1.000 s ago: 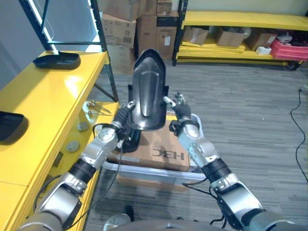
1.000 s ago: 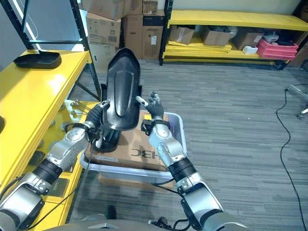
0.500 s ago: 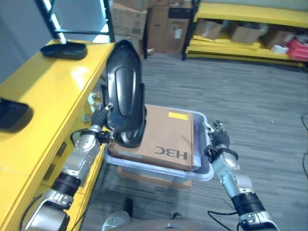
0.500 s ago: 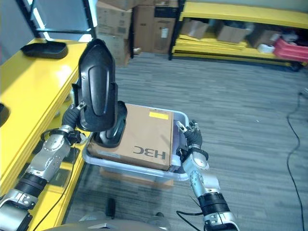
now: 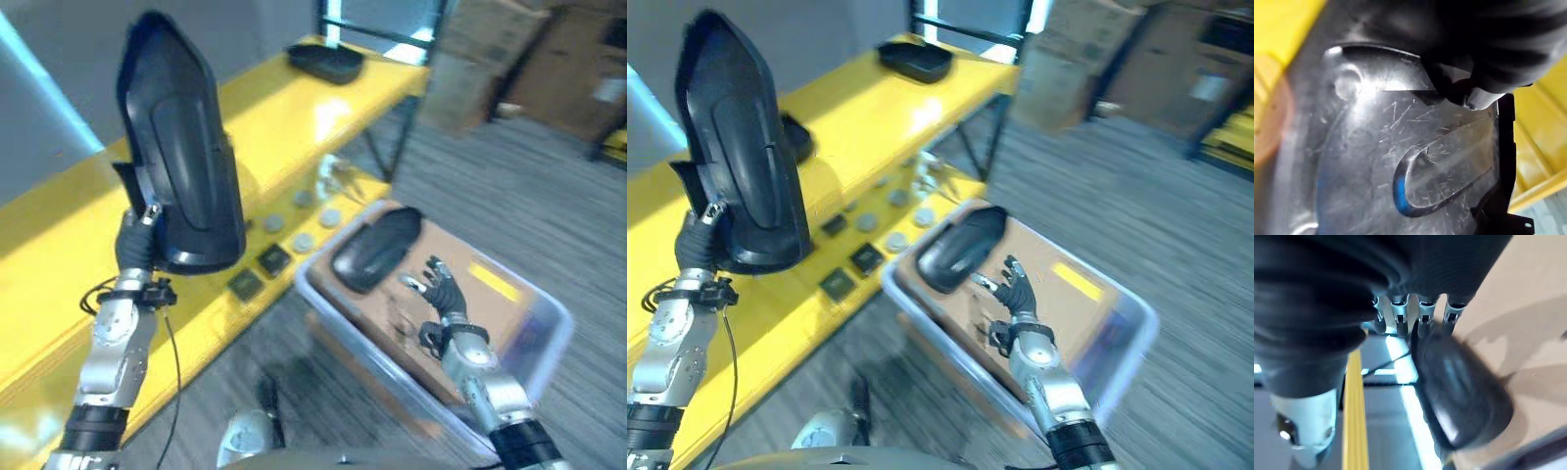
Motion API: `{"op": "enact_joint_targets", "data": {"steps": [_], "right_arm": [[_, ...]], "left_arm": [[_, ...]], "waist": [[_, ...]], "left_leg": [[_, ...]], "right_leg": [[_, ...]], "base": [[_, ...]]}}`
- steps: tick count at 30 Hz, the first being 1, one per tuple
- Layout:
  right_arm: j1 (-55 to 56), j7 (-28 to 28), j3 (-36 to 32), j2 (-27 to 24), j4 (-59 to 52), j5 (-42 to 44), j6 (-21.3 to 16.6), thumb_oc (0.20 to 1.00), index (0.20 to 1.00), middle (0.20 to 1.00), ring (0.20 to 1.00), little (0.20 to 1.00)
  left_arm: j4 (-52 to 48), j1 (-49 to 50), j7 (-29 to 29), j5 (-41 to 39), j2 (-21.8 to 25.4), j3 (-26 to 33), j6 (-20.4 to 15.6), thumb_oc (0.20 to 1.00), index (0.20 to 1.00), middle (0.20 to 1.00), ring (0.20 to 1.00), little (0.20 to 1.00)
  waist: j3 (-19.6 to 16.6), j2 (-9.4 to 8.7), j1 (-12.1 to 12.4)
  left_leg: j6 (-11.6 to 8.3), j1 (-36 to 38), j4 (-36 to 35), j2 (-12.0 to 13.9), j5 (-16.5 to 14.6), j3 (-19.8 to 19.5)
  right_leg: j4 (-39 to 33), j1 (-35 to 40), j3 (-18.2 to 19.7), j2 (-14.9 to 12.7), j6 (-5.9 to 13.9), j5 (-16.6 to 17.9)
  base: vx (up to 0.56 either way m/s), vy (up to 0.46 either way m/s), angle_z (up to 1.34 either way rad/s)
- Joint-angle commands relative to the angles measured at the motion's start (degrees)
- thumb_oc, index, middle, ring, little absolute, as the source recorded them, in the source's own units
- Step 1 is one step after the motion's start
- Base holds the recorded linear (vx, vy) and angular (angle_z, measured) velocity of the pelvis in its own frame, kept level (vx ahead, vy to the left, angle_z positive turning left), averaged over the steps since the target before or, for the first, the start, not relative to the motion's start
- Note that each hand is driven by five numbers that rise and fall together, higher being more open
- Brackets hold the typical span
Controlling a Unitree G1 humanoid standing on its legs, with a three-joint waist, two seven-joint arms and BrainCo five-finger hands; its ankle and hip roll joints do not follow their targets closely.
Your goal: Move parts from the plastic box to the shelf.
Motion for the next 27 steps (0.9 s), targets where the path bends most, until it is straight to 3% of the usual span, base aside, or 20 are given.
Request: {"op": "enact_joint_targets", "data": {"steps": [1,4,6,9,11,13,16,17,19,22,23,25,27], "right_arm": [[-5.71,7.07,2.28,2.51,0.28,-4.80,-3.08,1.000,1.000,1.000,1.000,1.000],[-5.79,9.45,4.47,2.45,1.55,-6.14,-3.74,1.000,1.000,1.000,1.000,1.000],[-5.85,12.53,8.21,3.20,3.27,-6.92,-3.54,1.000,1.000,1.000,1.000,1.000],[-5.99,13.84,10.06,3.91,3.64,-8.95,-1.61,1.000,1.000,1.000,1.000,1.000],[-6.09,12.91,12.40,5.03,5.66,-9.55,0.87,1.000,1.000,1.000,1.000,1.000],[-6.11,12.34,13.88,6.29,9.37,-10.77,2.75,1.000,1.000,1.000,1.000,1.000],[-4.75,12.60,14.87,7.79,16.92,-11.93,5.35,1.000,1.000,1.000,1.000,1.000],[-4.69,12.64,14.85,7.87,17.53,-12.16,4.99,1.000,1.000,1.000,1.000,1.000],[-3.78,14.38,14.67,8.18,24.11,-14.04,3.84,1.000,1.000,1.000,1.000,1.000],[-3.19,18.73,13.98,8.65,33.47,-14.54,4.82,1.000,1.000,1.000,1.000,1.000],[-2.91,20.05,13.97,8.77,38.10,-13.89,3.55,1.000,1.000,1.000,1.000,1.000],[-3.03,21.11,13.56,9.40,42.36,-13.95,4.04,1.000,1.000,1.000,1.000,1.000],[-3.11,21.87,13.19,9.66,46.26,-13.15,4.97,1.000,1.000,1.000,1.000,1.000]], "left_arm": [[-2.50,-3.01,-0.18,0.39,6.05,4.48,-5.96,0.200,0.200,0.200,0.200,0.200],[-4.03,-0.80,-0.52,0.19,5.89,6.07,-6.07,0.200,0.200,0.200,0.200,0.200],[-4.70,1.46,-3.70,-0.32,5.91,7.96,-5.50,0.200,0.200,0.200,0.200,0.200],[-4.20,1.52,-4.95,-0.34,6.18,8.30,-5.15,0.200,0.200,0.200,0.200,0.200],[-2.93,0.06,-5.46,0.48,6.63,7.91,-3.80,0.200,0.200,0.200,0.200,0.200],[-1.19,-1.80,-5.38,2.01,7.14,6.66,-2.75,0.200,0.200,0.200,0.200,0.200],[2.27,-5.55,-3.35,4.15,8.70,3.65,-1.04,0.200,0.200,0.200,0.200,0.200],[2.51,-5.87,-3.20,4.14,8.88,3.45,-0.97,0.200,0.200,0.200,0.200,0.200],[4.75,-9.08,-0.75,5.31,10.48,1.09,1.26,0.200,0.200,0.200,0.200,0.200],[6.69,-12.73,3.19,8.59,12.10,-2.16,4.72,0.200,0.200,0.200,0.200,0.200],[6.99,-13.99,3.48,9.57,12.46,-3.22,6.81,0.200,0.200,0.200,0.200,0.200],[7.56,-14.75,3.32,11.08,12.57,-3.77,8.89,0.200,0.200,0.200,0.200,0.200],[7.74,-14.83,2.48,12.56,12.25,-3.33,11.97,0.200,0.200,0.200,0.200,0.200]], "waist": [[0.17,-5.69,1.28],[0.12,-5.73,2.80],[-0.82,-5.95,5.08],[-1.24,-5.91,5.72],[-1.37,-5.76,6.01],[-1.20,-5.78,5.63],[0.05,-5.05,3.04],[0.13,-5.11,2.89],[1.18,-5.03,0.62],[2.03,-6.30,-1.56],[2.02,-7.38,-2.30],[2.01,-7.86,-2.91],[1.52,-8.00,-2.70]], "left_leg": [[-8.13,-2.57,2.14,-1.01,-3.90,-6.33],[-6.99,-1.92,0.62,-3.43,-4.49,-8.90],[-5.17,1.63,-2.07,-6.04,-5.82,-12.44],[-4.44,2.94,-2.70,-6.65,-6.46,-13.26],[-3.60,3.21,-2.55,-7.12,-6.95,-13.55],[-2.33,3.46,-2.18,-7.80,-7.68,-13.53],[-0.03,4.42,-1.96,-8.86,-9.30,-15.34],[0.06,4.45,-1.97,-8.99,-9.40,-15.47],[0.13,4.48,-1.76,-8.80,-8.90,-16.99],[-1.37,5.69,-2.19,-8.47,-9.01,-21.05],[-1.92,6.20,-2.41,-8.61,-9.45,-22.99],[-2.05,7.08,-2.61,-8.34,-10.21,-24.91],[-2.59,7.92,-3.15,-7.32,-10.07,-24.97]], "right_leg": [[-6.98,-8.76,9.31,2.74,1.53,5.44],[-6.48,-8.30,10.00,2.80,1.64,4.71],[-4.47,-7.43,9.73,1.86,2.14,3.42],[-1.72,-7.87,9.43,0.77,2.66,2.35],[3.11,-8.85,9.26,-0.50,3.08,0.96],[9.78,-11.13,10.09,-2.57,4.11,1.87],[25.55,-18.07,16.28,-4.27,4.91,3.43],[26.16,-18.64,16.81,-4.24,4.94,3.38],[25.16,-22.51,19.86,-2.72,3.97,5.95],[13.43,-22.46,24.66,-2.11,4.74,9.52],[6.11,-22.42,27.62,-1.41,5.61,11.21],[2.49,-22.25,29.91,-0.51,6.34,12.52],[0.51,-20.60,29.50,-0.04,6.13,11.32]], "base": [[0.00,0.137,1.19],[0.03,0.182,0.44],[0.14,0.297,0.38],[0.07,0.159,0.30],[0.06,0.185,0.09],[0.05,0.189,0.17],[0.04,0.169,0.36],[-0.05,0.035,0.43],[-0.02,-0.105,0.62],[0.13,-0.270,0.76],[0.17,-0.296,1.22],[0.20,-0.250,0.66],[0.20,-0.206,0.39]]}}
